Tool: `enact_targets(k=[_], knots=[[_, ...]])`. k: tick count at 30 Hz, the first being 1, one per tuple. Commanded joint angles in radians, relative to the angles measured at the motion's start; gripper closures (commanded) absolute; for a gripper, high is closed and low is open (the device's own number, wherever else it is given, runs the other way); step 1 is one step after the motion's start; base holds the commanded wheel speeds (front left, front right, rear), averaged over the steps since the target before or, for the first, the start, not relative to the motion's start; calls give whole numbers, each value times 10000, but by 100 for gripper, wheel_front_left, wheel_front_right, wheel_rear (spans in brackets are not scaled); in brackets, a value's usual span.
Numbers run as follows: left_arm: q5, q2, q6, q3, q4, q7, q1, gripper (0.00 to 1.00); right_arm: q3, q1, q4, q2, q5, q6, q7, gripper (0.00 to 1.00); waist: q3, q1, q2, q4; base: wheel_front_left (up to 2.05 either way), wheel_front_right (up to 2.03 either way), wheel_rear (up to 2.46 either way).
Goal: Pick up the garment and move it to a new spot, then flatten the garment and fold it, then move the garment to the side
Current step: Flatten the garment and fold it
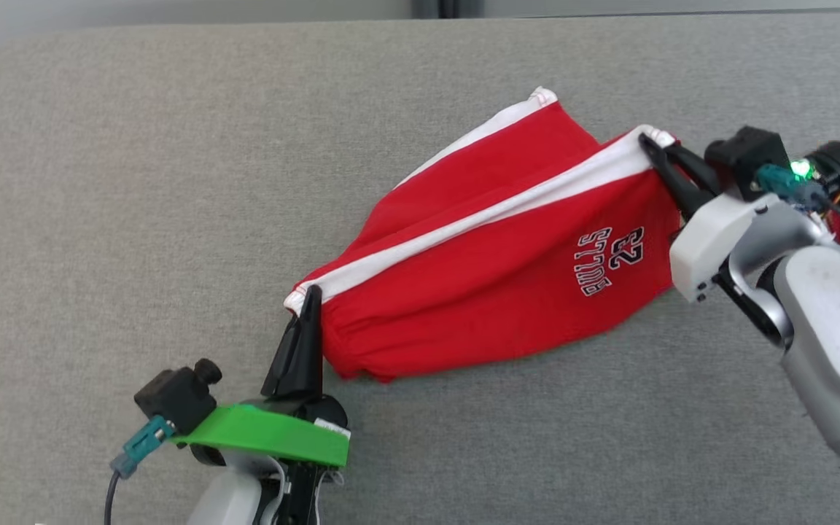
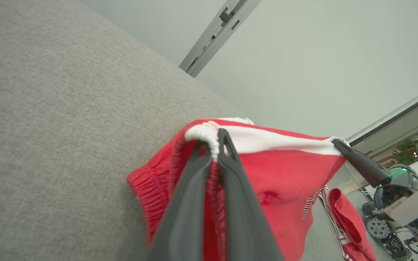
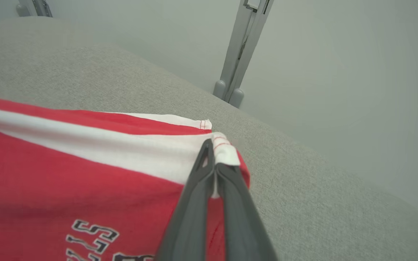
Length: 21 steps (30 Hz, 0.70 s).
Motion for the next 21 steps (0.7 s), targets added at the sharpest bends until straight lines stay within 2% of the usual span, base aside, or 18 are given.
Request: enact_targets(k=[1, 9, 19, 20, 21], knots=[[-364, 6, 94, -60, 214, 1, -350, 100, 191, -587, 566, -158, 86, -18, -93, 100, 640, 1, -1, 695, 0, 0, 0], [-880, 20, 202, -713, 1056, 0, -1474, 100, 908, -2939, 3449, -188, 295, -21, -670, 100, 1238, 1, -1, 1349, 0, 0, 0], [-1174, 20, 352, -1130, 1254, 0, -2323, 100, 2205, -4686, 5825, 129, 670, -20, -1443, 100, 1626, 1, -1, 1642, 0, 0, 0], [-1186, 20, 381, -1109, 1278, 1, -2362, 100, 2331, -4811, 6032, 182, 713, -20, -1540, 96, 1626, 1, -1, 1645, 0, 0, 0], [-1205, 20, 393, -1096, 1302, 0, -2394, 100, 2436, -4899, 6197, 247, 764, -20, -1620, 85, 1619, 1, -1, 1648, 0, 0, 0]])
